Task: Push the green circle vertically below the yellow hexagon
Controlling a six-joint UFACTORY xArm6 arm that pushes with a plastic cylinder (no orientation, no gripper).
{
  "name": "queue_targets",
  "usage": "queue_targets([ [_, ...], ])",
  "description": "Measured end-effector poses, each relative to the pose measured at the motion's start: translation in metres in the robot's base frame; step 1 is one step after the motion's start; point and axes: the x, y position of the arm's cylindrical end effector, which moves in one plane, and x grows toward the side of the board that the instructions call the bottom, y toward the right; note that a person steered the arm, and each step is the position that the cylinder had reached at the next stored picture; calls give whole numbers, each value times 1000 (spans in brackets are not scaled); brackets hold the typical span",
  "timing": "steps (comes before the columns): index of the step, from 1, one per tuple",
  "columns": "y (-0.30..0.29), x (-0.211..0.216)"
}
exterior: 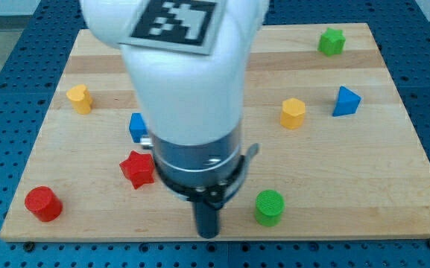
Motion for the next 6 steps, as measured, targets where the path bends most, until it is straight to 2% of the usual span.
queue_targets([
  [1,68,0],
  [3,86,-17],
  [5,71,-17],
  [6,87,-17],
])
